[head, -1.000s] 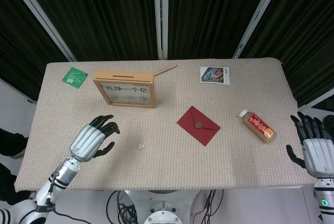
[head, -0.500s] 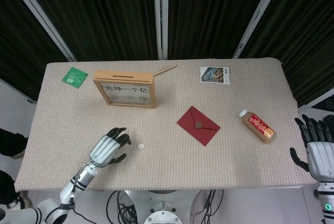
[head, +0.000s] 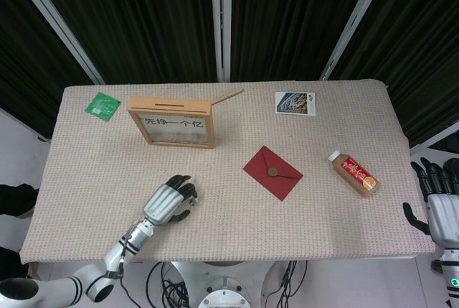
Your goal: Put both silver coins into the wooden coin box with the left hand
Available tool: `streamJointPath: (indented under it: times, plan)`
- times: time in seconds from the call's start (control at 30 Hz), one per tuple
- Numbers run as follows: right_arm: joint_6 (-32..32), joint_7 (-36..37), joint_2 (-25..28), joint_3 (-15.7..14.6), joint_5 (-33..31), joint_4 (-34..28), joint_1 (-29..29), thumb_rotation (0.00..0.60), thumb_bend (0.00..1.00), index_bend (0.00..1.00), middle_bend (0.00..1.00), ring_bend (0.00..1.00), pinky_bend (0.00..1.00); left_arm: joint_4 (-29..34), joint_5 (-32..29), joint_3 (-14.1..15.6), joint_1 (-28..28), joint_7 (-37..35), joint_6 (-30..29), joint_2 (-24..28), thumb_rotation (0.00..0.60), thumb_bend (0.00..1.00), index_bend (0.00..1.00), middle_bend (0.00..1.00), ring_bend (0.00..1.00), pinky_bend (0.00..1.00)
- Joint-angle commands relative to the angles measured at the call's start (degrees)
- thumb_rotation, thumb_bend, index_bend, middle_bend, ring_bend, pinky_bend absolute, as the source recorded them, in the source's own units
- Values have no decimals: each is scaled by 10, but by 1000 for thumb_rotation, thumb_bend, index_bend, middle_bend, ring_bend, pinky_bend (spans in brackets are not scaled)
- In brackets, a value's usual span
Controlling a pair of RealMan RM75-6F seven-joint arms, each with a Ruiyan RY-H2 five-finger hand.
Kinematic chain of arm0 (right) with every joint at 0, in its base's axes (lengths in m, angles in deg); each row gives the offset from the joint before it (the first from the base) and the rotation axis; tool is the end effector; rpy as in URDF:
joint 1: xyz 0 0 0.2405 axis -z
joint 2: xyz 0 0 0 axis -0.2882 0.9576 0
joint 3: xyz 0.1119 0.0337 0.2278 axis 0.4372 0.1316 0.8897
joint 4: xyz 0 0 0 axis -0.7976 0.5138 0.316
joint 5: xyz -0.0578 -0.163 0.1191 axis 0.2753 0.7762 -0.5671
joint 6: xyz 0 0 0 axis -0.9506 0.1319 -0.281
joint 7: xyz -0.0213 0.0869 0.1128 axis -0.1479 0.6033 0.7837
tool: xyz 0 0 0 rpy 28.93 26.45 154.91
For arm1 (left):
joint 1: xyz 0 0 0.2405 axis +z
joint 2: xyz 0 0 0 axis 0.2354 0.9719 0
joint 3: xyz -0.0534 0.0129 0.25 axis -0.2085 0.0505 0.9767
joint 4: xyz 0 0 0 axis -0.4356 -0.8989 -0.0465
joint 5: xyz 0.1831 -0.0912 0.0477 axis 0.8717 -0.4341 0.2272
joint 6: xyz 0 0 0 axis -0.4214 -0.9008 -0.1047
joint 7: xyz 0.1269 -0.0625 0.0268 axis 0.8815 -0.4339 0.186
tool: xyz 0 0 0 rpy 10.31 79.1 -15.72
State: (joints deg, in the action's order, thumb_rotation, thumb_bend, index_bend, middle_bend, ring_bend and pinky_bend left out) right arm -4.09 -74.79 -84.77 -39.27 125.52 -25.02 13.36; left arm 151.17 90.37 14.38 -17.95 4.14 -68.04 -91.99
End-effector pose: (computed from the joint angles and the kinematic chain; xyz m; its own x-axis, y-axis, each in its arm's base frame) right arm -0.3055 -0.1778 0.1910 0.4519 0.0101 0.8920 -0.8909 0.0559 0.4507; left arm -0.1871 0.2648 -0.0805 0.3955 0.1797 0.9007 0.7839 -0.5771 -0.2291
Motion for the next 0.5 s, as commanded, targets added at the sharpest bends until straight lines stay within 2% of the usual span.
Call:
streamJointPath:
  times: [0.03,0.23,0.5]
  plan:
    - [-1,4,0,0,-1,3,0,600,327,0,0,0,0,-3,-3,1,-3,5,13,-3,600,263,317,251,99,168]
    - [-3,11,0,0,-2,9,1,600,327,0,0,0,0,-4,-8,3,-1,20,21,-5,600,263,295,196,70,151]
    - [-5,15,-1,1,-2,13,0,600,327,0,0,0,0,0,-10,2,1,23,23,-5,600,263,307,193,69,149]
